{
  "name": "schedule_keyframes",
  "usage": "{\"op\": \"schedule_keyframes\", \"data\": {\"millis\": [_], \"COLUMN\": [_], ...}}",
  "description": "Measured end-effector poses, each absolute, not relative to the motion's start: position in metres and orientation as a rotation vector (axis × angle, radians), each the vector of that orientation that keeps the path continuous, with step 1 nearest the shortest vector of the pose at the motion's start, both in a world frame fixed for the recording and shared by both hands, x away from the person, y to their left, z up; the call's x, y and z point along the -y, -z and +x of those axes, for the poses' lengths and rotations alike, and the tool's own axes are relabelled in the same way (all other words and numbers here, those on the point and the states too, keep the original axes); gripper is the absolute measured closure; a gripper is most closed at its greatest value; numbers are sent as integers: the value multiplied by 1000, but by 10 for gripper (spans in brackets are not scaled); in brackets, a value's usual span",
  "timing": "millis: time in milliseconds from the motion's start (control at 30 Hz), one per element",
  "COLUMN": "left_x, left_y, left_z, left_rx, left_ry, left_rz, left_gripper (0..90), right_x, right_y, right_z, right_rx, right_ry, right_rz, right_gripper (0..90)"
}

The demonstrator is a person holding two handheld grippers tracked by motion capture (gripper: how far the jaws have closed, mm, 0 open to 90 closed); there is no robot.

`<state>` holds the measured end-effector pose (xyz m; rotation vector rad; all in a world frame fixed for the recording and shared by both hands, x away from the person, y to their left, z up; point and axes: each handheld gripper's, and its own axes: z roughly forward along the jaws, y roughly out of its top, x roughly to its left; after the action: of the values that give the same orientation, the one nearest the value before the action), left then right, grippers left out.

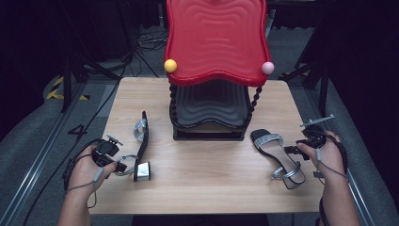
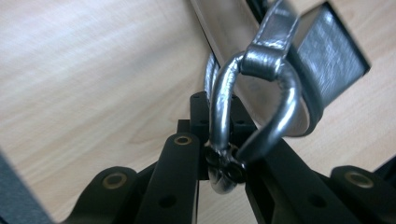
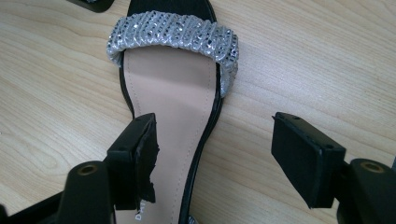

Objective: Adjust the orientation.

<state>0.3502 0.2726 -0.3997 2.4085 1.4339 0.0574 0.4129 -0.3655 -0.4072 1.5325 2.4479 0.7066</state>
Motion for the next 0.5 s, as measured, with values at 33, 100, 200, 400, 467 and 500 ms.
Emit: {"op": "schedule_keyframes", "data": {"millis": [33, 100, 200, 400, 467, 500], "left_x": [-272, -272, -271, -265, -260, -258], "left_y": [397, 389, 383, 373, 372, 372], "left_z": [350, 348, 346, 342, 339, 338], "left_rx": [-1435, -1428, -1420, -1427, -1423, -1409], "left_ry": [-79, -135, -170, -233, -219, -201], "left_rz": [2405, 2397, 2394, 2460, 2504, 2529], "left_gripper": [851, 855, 849, 813, 812, 812], "right_x": [365, 365, 366, 368, 368, 369], "right_y": [407, 408, 408, 409, 409, 408], "right_z": [413, 412, 411, 408, 407, 407], "right_rx": [-2450, -2448, -2450, -2444, -2442, -2442], "right_ry": [-705, -705, -702, -699, -697, -697], "right_rz": [1531, 1534, 1531, 1541, 1538, 1539], "right_gripper": [322, 322, 321, 321, 321, 320]}}
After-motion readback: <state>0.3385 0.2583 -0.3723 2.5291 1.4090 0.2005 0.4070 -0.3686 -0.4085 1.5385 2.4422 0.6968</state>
